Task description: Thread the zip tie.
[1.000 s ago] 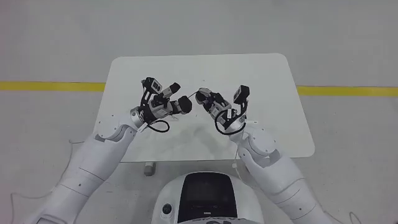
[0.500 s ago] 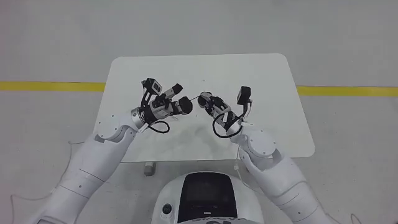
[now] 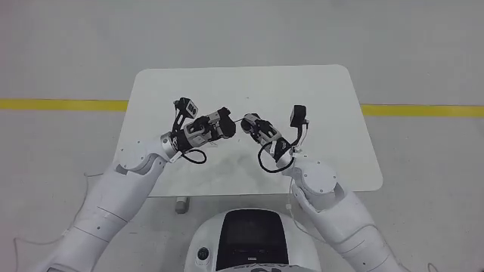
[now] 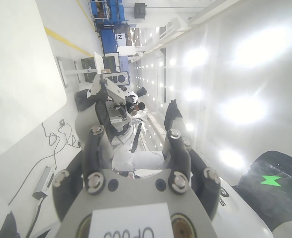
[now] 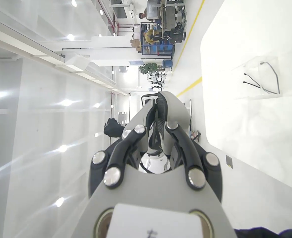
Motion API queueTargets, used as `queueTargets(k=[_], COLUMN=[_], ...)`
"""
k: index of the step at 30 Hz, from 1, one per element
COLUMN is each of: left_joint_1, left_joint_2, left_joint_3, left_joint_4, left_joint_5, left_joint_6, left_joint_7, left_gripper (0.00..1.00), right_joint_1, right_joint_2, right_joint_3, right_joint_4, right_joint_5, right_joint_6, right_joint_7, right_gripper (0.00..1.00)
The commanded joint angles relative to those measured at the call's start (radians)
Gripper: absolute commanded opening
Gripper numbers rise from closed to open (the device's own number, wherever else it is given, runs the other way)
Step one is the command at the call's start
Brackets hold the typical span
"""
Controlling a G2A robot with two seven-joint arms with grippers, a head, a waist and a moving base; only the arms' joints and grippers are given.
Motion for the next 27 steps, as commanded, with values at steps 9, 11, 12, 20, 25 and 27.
queueTargets(k=[9,11,12,20,25,27], left_joint_1=[0.005,0.006,0.006,0.009,0.012,0.014], left_joint_2=[-0.002,-0.003,-0.003,-0.005,-0.006,-0.007], left_joint_3=[-0.004,-0.005,-0.005,-0.006,-0.009,-0.010], left_joint_4=[-0.004,-0.005,-0.006,-0.010,-0.012,-0.013], left_joint_5=[0.009,0.012,0.014,0.020,0.024,0.025], left_joint_6=[0.009,0.011,0.012,0.019,0.021,0.023], left_joint_7=[0.000,0.000,0.001,0.003,0.006,0.005], left_gripper=[0.43,0.41,0.41,0.35,0.31,0.31], right_joint_1=[-0.007,-0.008,-0.008,-0.010,-0.010,-0.011], right_joint_2=[-0.002,-0.003,-0.003,-0.004,-0.004,-0.004], right_joint_3=[-0.006,-0.007,-0.007,-0.007,-0.006,-0.005], right_joint_4=[-0.010,-0.011,-0.011,-0.015,-0.015,-0.015], right_joint_5=[-0.007,-0.008,-0.012,-0.046,-0.076,-0.085], right_joint_6=[-0.033,-0.036,-0.037,-0.039,-0.033,-0.030], right_joint_7=[0.030,0.030,0.030,0.013,0.010,0.009], right_gripper=[0.00,0.00,0.00,0.00,0.00,0.00])
